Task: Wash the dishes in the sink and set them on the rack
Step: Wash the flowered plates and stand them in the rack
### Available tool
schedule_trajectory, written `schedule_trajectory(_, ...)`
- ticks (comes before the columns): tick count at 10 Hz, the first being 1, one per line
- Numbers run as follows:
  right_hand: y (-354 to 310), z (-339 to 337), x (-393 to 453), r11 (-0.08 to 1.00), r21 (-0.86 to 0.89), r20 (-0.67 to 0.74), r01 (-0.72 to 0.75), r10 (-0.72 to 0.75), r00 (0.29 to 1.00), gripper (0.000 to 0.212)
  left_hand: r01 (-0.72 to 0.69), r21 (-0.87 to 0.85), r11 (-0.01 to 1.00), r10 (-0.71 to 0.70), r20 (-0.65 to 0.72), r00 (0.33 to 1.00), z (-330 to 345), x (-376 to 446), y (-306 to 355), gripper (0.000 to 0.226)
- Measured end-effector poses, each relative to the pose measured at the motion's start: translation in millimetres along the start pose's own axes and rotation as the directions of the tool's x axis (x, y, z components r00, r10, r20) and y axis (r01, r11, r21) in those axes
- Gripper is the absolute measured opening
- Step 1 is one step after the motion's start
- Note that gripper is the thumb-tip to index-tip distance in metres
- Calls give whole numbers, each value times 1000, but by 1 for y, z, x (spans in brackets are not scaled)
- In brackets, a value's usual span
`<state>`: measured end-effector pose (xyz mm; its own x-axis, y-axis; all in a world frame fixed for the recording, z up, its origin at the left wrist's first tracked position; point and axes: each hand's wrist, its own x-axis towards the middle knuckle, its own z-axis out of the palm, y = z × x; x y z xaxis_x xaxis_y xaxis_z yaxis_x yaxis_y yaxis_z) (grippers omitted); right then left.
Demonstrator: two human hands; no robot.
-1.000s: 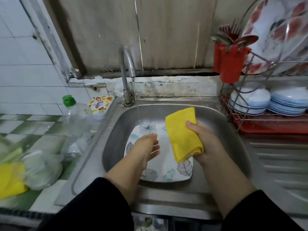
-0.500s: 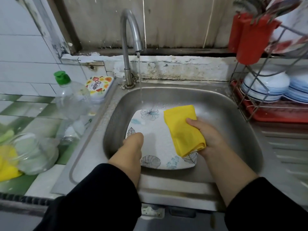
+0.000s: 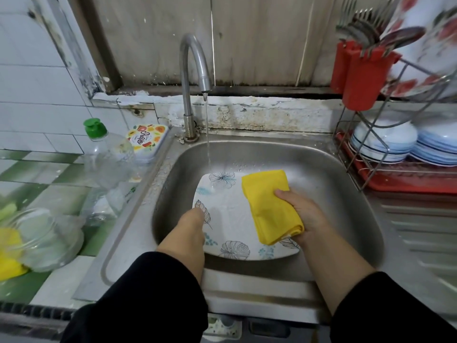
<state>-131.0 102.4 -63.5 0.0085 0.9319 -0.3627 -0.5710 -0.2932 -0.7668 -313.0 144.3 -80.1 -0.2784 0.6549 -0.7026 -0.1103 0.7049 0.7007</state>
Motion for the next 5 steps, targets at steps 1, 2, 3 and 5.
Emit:
schedule_trajectory(1, -1, -1, 0, 1000, 6, -18, 4, -4, 1000, 32, -24, -48, 999, 25, 32, 999, -1, 23, -9, 29)
schedule_trajectory(2, -3, -3, 2, 1000, 20, -11, 18, -18, 1000, 21, -47, -29, 998, 48, 42, 998, -4, 28, -12, 16)
schedule_trajectory(3, -2, -5, 5, 999, 12, -16, 30, -30, 999, 32, -48, -61, 997, 54, 109, 993, -3, 19, -8, 8)
schedule_trajectory(5, -4, -6, 7, 1000, 1, -24, 13, -13, 1000, 39, 34, -120, 992, 14, 382, 924, -3, -3, -2, 16)
